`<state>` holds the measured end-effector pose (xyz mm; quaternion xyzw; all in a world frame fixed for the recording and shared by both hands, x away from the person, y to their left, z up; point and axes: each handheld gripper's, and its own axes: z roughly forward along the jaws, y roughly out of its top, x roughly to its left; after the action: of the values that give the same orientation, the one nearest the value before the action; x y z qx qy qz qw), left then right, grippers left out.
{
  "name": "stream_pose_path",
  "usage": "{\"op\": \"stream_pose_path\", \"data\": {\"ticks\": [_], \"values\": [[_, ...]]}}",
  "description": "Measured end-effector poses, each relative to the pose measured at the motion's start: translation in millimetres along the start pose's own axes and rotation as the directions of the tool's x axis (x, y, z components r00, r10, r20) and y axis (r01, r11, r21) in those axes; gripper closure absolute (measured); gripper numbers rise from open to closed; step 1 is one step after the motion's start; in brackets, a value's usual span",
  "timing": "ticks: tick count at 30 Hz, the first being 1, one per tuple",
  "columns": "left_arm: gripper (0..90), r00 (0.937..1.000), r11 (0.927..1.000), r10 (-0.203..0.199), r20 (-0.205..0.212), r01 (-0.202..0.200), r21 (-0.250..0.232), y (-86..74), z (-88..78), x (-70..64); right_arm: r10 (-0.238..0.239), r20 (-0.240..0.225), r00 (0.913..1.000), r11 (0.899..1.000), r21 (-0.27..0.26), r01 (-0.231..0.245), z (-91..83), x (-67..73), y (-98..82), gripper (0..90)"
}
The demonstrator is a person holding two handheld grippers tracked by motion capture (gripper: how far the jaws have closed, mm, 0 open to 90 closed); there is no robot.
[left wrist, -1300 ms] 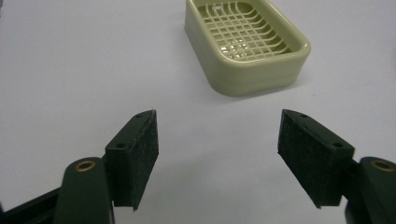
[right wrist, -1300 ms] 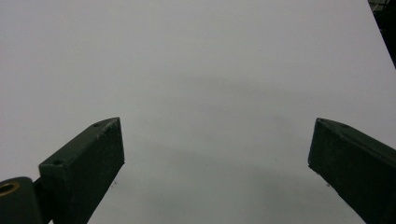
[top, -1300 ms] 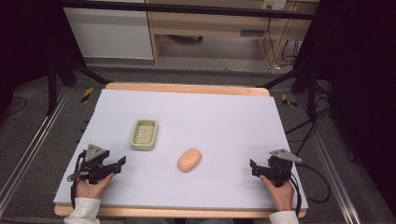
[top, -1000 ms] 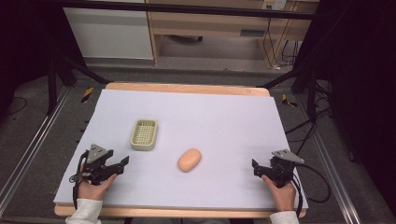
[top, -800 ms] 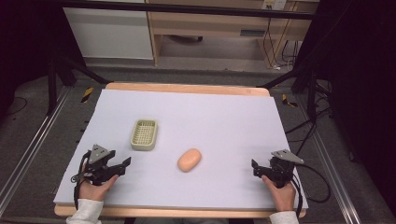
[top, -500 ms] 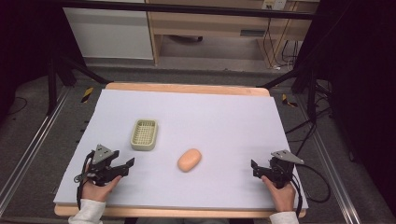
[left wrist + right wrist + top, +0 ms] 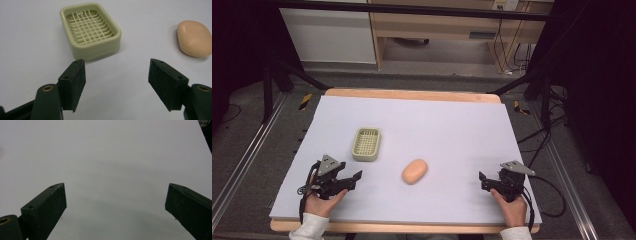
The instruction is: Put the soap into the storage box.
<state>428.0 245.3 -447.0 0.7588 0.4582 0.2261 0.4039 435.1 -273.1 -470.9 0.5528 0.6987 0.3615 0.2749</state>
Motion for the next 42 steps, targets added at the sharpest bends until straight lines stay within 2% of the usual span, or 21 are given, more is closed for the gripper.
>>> {"op": "stream_pose_path", "data": {"ticks": [19, 32, 42], "values": [[28.4, 0.9983, 0.9989, 0.047, 0.035, -0.047, -0.004, 16.4, 5.7, -18.1, -0.011, 0.017, 0.9998, 1.000, 0.000, 0.011, -0.2, 0.6, 2.8, 3.8], [27.3, 0.9930, 0.9950, 0.097, 0.068, -0.098, 0.018, 32.1, 15.5, -33.9, -0.021, 0.015, 0.9997, 1.000, -0.003, 0.021, -1.9, 2.6, 3.7, 3.7], [26.9, 0.9882, 0.9925, 0.119, 0.097, -0.121, 0.019, 46.9, 23.3, -48.0, -0.034, 0.007, 0.9994, 0.999, -0.006, 0.034, -0.8, 6.8, 3.9, 3.8]]}}
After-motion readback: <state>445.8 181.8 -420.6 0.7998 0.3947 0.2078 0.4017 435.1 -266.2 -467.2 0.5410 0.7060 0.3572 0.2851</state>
